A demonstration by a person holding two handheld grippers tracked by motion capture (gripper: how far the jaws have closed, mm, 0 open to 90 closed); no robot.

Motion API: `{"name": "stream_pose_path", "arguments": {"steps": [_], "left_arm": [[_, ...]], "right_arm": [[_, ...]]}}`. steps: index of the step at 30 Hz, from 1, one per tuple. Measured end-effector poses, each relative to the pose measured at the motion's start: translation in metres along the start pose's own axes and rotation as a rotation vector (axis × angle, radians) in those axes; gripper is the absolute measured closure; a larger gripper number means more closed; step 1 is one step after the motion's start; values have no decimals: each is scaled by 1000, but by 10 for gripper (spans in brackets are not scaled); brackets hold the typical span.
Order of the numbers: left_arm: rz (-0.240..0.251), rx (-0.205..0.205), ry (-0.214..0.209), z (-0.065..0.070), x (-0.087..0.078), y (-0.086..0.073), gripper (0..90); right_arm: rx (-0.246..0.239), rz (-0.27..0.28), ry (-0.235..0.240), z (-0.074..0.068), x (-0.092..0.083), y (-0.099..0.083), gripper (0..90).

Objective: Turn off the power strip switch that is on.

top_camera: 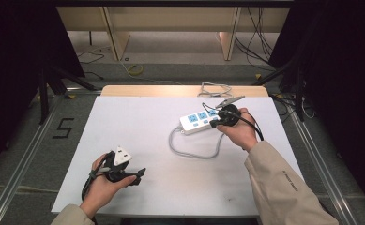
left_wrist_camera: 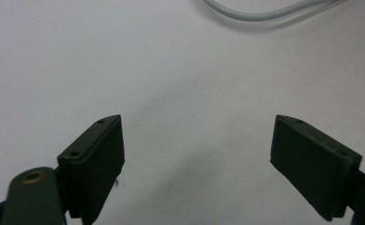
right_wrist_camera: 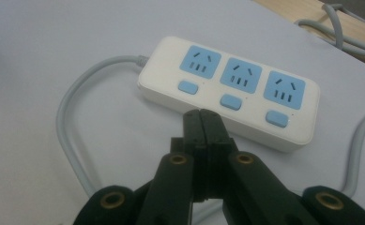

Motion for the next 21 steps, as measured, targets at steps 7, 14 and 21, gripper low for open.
{"name": "stream_pose_path", "arguments": {"steps": [7,14,21], "left_arm": [[-1,3,0,0,0,0,178],[-2,6,-1,0,0,0,178],[1,6,-1,0,0,1,178]], "right_arm": [[7,-5,-2,3,4,0,900],[9,-9,-4,3,7,2,900],[7,-15,-4,2,10,5,900]]}}
Point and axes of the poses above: each handheld gripper's, and its own axes: x roughly forward along the jaws, y roughly out of its top, z roughly to its right, the point moved 3 cm from there along x, roughly forward along the jaws
